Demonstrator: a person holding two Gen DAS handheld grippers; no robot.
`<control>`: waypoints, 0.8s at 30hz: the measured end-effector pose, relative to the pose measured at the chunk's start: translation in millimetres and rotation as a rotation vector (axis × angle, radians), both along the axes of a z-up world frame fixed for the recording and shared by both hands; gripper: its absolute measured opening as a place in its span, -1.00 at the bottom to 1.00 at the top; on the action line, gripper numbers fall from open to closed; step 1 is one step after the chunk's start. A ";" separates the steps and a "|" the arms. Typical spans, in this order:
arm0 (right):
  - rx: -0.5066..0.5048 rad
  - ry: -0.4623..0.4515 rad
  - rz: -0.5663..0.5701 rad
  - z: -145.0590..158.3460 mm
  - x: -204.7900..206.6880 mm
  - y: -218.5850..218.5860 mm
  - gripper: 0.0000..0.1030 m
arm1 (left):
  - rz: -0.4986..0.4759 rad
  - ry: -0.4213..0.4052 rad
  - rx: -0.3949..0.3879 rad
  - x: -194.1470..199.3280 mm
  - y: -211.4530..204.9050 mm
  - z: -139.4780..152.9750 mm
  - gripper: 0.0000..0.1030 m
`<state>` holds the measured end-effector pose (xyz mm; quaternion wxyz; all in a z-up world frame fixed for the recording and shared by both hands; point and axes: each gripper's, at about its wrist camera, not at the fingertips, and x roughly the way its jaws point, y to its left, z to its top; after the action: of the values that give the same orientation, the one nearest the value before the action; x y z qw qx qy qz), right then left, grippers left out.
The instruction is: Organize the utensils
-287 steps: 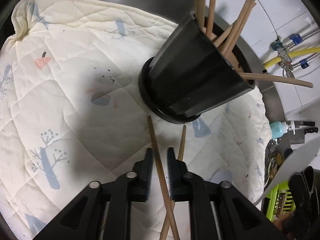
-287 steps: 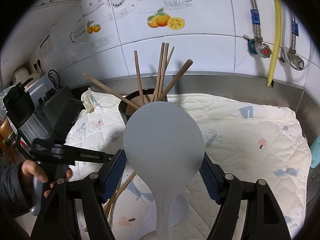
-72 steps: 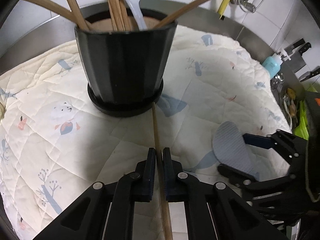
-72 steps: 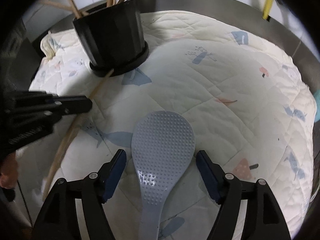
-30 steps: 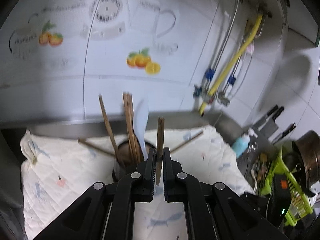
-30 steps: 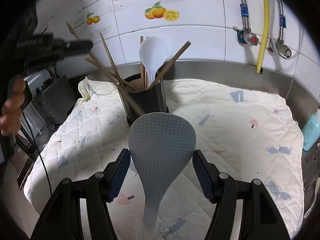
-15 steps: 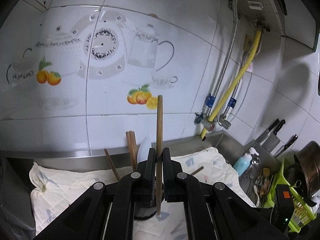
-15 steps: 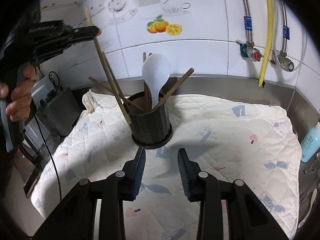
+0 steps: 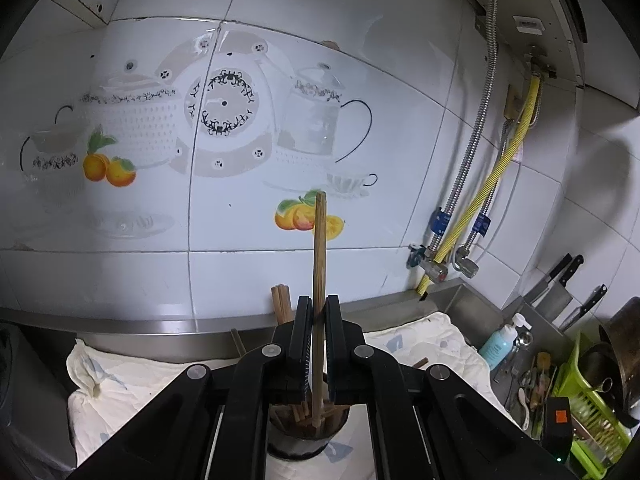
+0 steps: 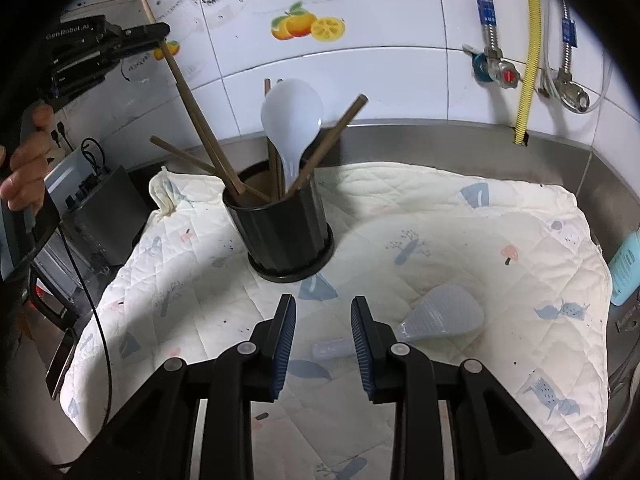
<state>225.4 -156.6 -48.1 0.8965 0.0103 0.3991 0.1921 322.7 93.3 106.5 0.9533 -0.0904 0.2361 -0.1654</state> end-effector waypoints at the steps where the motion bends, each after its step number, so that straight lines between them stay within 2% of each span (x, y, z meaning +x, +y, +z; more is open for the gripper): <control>1: 0.002 0.005 -0.007 -1.1 0.7 -1.6 -0.37 | 0.002 -0.001 0.002 1.3 -0.4 0.0 -0.89; 4: 0.004 0.020 -0.038 -6.5 4.0 -9.1 -0.37 | 0.003 0.000 0.003 2.1 -1.1 -0.4 -0.89; 7: 0.042 0.098 -0.081 -20.5 11.9 -22.3 -0.37 | 0.001 0.000 -0.003 1.6 -0.2 -1.0 -0.89; 10: 0.034 0.141 -0.124 -34.4 15.9 -30.1 -0.23 | 0.001 -0.007 -0.007 -1.6 0.5 0.4 -0.89; 12: 0.056 0.179 -0.153 -45.5 17.9 -37.6 -0.03 | 0.001 -0.011 -0.011 -4.4 1.9 1.7 -0.89; 15: 0.089 0.208 -0.196 -55.3 20.9 -48.3 -0.02 | -0.002 -0.017 -0.011 -8.4 3.2 3.2 -0.89; 21: 0.214 0.258 -0.296 -75.2 33.9 -78.8 -0.02 | -0.011 -0.011 -0.007 -12.6 3.1 1.4 -0.89; 24: 0.312 0.288 -0.343 -88.5 40.4 -95.0 -0.02 | -0.008 -0.005 -0.003 -12.4 5.1 0.0 -0.89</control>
<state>265.8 -251.6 -136.6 0.8376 0.2428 0.4805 0.0932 310.3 98.5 106.5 0.9531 -0.0903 0.2337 -0.1698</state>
